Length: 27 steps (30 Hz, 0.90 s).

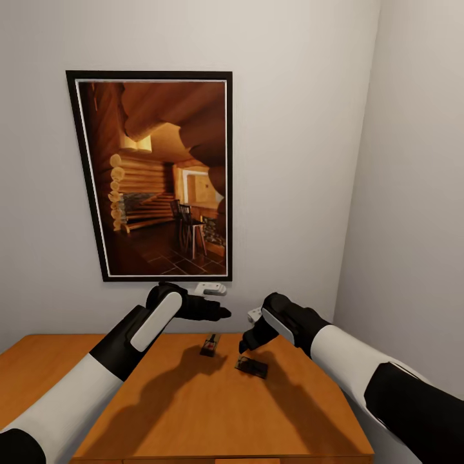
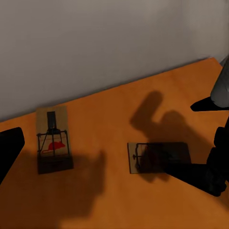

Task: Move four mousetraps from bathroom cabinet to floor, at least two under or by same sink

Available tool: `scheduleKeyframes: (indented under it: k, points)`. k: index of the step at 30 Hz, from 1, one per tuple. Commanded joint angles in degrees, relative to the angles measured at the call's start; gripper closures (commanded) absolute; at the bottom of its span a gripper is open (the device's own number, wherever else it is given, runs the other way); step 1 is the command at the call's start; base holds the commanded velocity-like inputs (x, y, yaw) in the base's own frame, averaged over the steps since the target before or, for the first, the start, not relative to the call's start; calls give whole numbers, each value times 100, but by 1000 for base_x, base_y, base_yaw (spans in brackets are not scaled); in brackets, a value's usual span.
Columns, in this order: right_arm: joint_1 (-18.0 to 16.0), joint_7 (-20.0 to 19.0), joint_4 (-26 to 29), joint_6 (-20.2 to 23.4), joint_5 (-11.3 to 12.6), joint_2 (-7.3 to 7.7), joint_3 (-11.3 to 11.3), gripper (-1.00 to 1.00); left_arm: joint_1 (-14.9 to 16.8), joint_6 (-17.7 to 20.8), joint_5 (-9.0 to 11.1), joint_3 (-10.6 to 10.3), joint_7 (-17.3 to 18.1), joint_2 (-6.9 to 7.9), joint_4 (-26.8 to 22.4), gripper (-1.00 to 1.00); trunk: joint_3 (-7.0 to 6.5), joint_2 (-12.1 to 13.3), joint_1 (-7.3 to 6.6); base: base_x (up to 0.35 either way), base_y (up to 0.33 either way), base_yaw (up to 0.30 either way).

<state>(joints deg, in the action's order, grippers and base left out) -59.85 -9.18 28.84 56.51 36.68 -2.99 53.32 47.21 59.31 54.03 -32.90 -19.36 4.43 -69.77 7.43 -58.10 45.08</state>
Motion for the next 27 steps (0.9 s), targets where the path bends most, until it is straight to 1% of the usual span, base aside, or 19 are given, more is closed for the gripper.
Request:
scheduleKeyframes:
  k: [1, 27]
  points:
    - [-9, -61, 0, 7, -58, 1, 21, -100, 7, 3, 59, -14, -61, 5, -7, -100, 9, -7, 1, 0, 0, 0]
    - [-9, -76, 38, 0, -73, -9, 21, -100, 7, 9, 56, -31, -85, 12, -2, -100, 9, -7, 1, 0, 0, 0]
